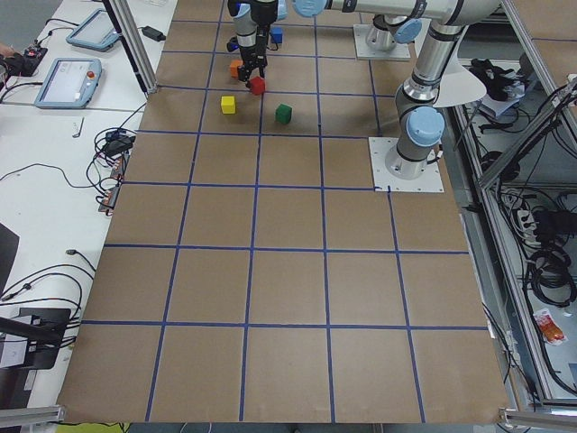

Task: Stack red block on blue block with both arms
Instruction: 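Lift the red cube with the right gripper toward the blue cube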

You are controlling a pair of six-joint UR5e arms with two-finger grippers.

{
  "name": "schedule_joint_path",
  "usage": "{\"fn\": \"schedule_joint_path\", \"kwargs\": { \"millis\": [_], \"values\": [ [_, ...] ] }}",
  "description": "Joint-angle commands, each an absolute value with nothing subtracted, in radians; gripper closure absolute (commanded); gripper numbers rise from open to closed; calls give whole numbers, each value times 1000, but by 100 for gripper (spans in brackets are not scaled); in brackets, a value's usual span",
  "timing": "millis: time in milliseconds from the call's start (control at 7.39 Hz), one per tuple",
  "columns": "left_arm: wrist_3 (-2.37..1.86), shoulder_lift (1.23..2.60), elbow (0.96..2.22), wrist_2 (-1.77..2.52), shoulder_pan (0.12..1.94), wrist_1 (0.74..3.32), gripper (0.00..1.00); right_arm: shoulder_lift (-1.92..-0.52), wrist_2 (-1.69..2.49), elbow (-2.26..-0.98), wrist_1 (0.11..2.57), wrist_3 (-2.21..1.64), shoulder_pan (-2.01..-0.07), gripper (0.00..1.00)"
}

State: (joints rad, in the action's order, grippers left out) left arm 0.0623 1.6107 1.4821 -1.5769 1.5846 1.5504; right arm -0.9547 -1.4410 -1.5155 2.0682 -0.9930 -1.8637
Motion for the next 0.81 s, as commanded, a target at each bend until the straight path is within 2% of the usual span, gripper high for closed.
{"fn": "schedule_joint_path", "kwargs": {
  "millis": [0,135,406,677],
  "values": [
    [61,1611,1483,-1577,1585,1551,0,-956,-1392,-1516,2062,-994,-1864,75],
    [61,1611,1483,-1575,1585,1551,0,-957,-1375,-1516,2062,-993,-1864,97],
    [61,1611,1483,-1577,1585,1551,0,-971,-1350,-1509,2050,-983,-1862,100],
    [61,1611,1483,-1575,1585,1551,0,-1065,-1364,-1517,1927,-851,-1847,100]
  ]
}}
